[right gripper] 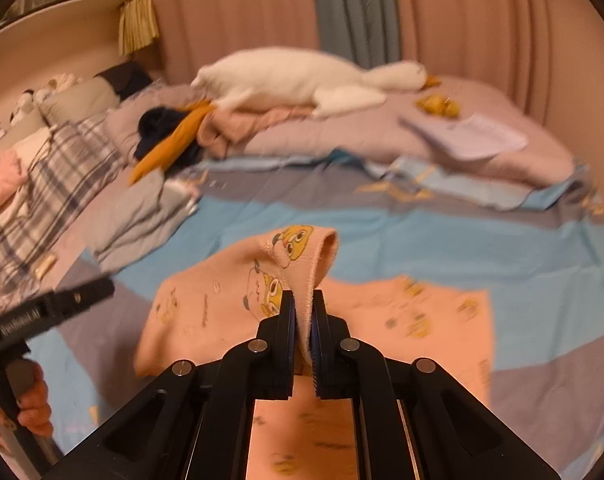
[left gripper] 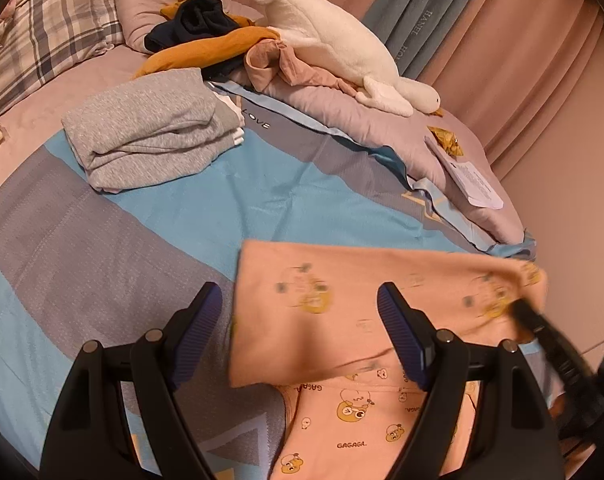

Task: Fold small clothes
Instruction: 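Grasp the shirt edge with the right gripper and lift it toward the left gripper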

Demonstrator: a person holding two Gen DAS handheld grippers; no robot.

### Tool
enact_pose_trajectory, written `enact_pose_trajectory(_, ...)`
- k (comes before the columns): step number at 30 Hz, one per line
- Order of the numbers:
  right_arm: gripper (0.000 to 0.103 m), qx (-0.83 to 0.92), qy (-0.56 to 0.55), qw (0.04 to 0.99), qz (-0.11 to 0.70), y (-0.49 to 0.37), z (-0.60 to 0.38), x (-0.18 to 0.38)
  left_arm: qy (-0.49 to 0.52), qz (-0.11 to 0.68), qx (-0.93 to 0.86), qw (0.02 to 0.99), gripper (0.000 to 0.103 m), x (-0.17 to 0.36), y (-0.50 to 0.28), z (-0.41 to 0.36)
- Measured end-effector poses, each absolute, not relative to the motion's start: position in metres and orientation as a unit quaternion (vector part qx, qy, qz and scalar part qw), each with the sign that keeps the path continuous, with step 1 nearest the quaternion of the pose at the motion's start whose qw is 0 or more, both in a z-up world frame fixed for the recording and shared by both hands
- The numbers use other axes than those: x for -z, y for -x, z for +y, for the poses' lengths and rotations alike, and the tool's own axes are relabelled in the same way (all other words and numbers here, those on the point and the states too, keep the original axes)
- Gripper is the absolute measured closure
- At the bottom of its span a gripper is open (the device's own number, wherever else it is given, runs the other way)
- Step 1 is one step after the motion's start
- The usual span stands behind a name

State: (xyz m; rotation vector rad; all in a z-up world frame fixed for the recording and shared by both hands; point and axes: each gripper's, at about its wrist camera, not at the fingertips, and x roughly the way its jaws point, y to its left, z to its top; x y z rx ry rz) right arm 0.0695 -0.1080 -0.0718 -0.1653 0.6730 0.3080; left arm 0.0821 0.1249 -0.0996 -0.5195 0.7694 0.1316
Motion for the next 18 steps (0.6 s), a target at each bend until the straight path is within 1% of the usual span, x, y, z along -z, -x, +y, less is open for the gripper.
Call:
enact_pose_trajectory(5, 0.095, -0.110, 0.068, 0.945, 0.300, -0.071, -0.138, 0.061, 0.242, 0.385, -0.062, 0.888, 0.023, 0.108, -0.089, 0.117)
enact_pose_trajectory(11, 0.095, -0.064, 0.059, 0.954, 0.288, -0.074, -0.167, 0.062, 0.228, 0.403, -0.058, 0.885, 0.023, 0.119, -0.098, 0.104)
enact_pose_trajectory(18, 0.095, -0.023, 0.054, 0.952, 0.302, -0.087, -0.196, 0.078, 0.204, 0.436, -0.054, 0.875, 0.024, 0.139, -0.110, 0.086)
